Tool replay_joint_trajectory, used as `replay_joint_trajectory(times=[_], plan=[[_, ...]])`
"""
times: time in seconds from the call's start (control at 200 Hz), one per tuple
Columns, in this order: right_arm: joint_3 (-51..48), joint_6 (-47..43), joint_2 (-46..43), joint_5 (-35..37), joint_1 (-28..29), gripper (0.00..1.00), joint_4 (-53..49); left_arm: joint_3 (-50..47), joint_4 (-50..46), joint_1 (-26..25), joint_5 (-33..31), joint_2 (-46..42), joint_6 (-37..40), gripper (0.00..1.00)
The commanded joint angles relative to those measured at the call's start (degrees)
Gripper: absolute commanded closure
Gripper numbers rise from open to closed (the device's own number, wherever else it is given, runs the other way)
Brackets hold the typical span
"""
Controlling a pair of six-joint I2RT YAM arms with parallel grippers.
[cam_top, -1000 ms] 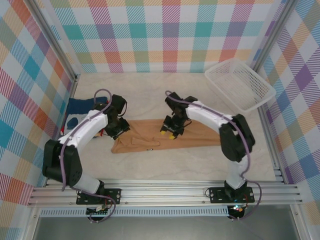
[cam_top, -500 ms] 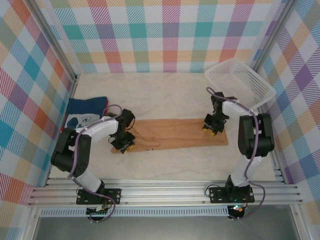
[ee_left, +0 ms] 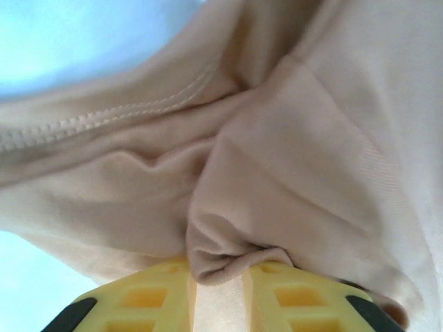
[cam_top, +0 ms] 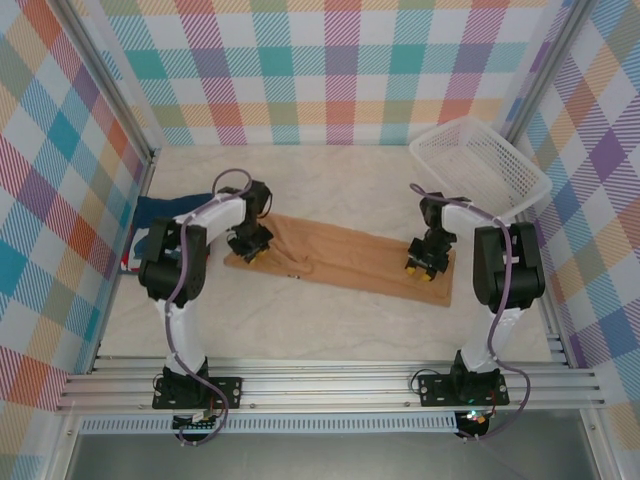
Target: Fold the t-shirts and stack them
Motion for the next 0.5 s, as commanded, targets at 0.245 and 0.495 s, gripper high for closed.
replay_joint_trajectory(times=[0.245,0.495], plan=[[-13.53,21.58,-8.97,-15.36,14.78,0.69,3.95,50.50,-7.37,1.03,6.42,30.96,7.43,0.80],[-5.75,27.60,-5.70,-20.84,25.19,0.66,9.84,60.19,-3.97,1.16,8.27,31.84,8.34,0.68]])
